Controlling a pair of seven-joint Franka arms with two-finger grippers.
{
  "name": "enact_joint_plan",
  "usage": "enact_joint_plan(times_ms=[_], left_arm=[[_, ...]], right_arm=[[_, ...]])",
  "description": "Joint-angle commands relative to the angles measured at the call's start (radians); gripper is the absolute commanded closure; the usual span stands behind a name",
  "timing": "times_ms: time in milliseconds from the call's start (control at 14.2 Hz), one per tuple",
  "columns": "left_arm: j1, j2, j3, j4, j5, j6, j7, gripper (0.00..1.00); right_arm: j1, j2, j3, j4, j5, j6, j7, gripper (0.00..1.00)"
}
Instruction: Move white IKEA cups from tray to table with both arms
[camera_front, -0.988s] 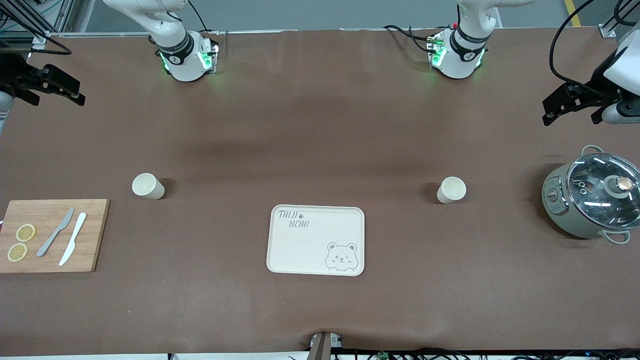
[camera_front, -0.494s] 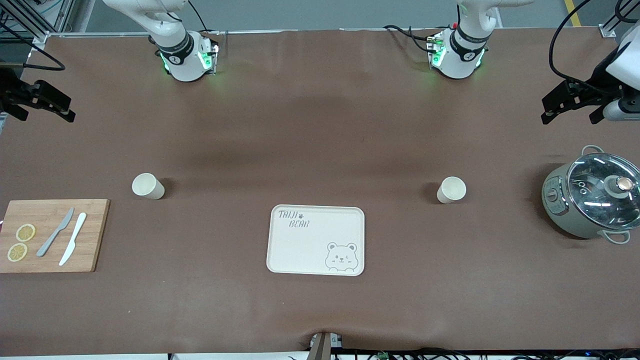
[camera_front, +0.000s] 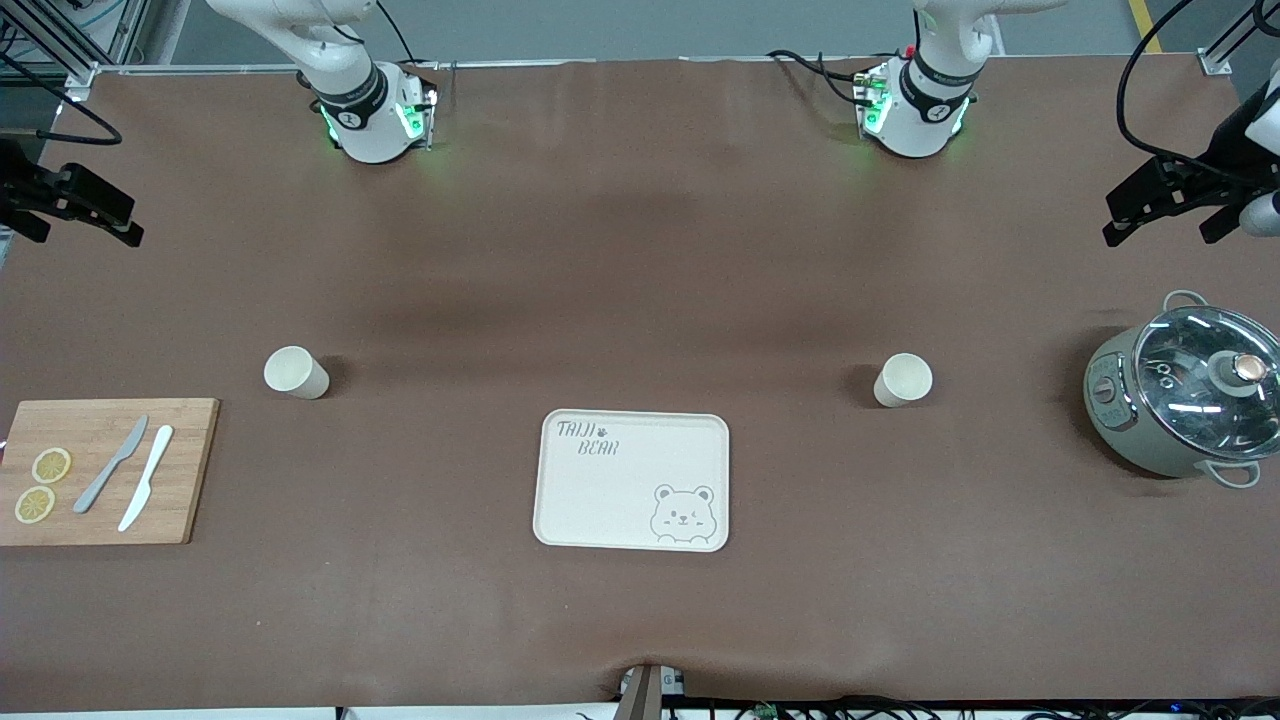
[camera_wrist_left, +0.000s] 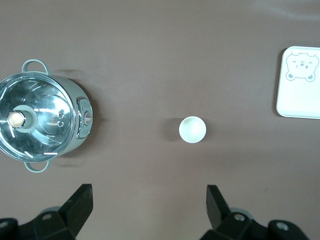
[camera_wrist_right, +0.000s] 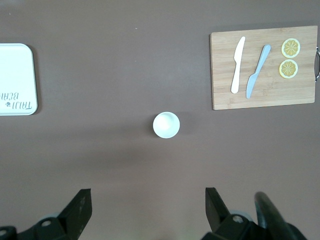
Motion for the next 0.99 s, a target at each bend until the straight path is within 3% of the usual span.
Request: enact_joint_plan(times_ms=[0,918], left_arm=[[0.009,0.014,-0.011,0.021,-0.021,-0.004,0.011,0.0],[0.008,0.018,-0.012,0.029,-0.022,-0.016,0.003,0.0]], right_arm=[[-0.005,-0.01,0.008,-0.012,-0.001,0.017,0.0,0.0],[-0.011,-0.01,0.01,-0.012,-0.008,0.002,-0.069,0.0]])
